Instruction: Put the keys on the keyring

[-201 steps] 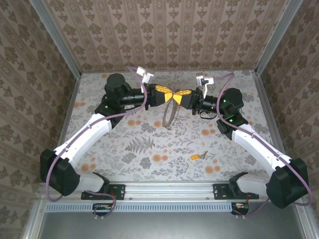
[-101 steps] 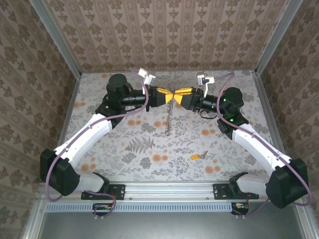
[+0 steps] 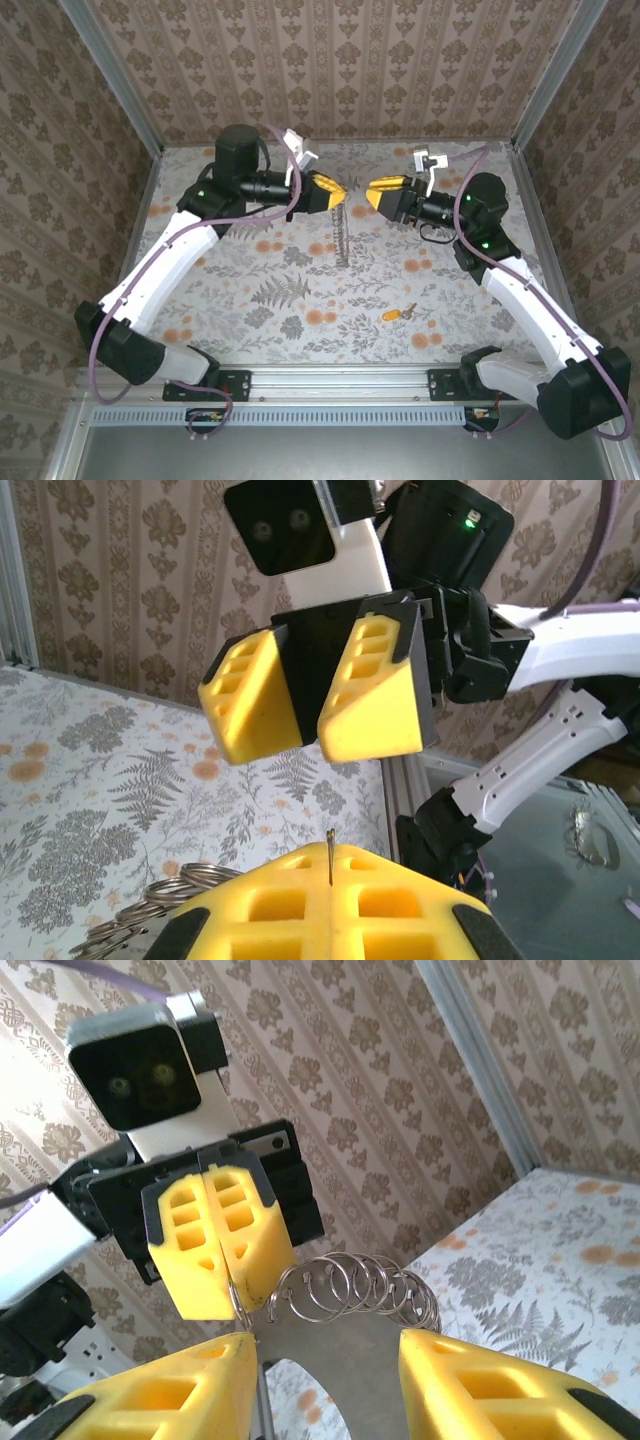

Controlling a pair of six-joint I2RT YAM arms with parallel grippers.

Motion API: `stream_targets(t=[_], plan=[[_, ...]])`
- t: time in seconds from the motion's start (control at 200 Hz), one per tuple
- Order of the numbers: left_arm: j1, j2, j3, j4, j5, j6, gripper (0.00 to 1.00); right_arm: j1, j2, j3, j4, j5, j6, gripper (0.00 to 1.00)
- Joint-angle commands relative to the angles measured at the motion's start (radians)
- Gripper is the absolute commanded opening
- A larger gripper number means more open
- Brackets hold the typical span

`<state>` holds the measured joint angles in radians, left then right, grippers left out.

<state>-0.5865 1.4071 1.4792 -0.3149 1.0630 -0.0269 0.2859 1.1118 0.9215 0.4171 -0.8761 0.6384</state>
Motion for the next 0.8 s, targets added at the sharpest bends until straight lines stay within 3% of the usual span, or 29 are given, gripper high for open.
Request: stream_targets(t=[0.0, 0.28, 0.79], plan=[[0.014, 0.035, 0.057, -0.149, 0.063, 0.126, 0.00, 0.008, 0.024, 0.035, -0.006, -0.070, -0.009, 0.43], [0.024, 0.074, 0.108, -0.253, 0.077, 0.193, 0.00, 0.046, 0.074, 0.073, -0.042, -0.097, -0.052, 0.42], [0.028, 0.101, 0.149, -0.285, 0.088, 0.208, 0.00, 0.082, 0.131, 0.105, -0.087, -0.113, -0.097, 0.28]])
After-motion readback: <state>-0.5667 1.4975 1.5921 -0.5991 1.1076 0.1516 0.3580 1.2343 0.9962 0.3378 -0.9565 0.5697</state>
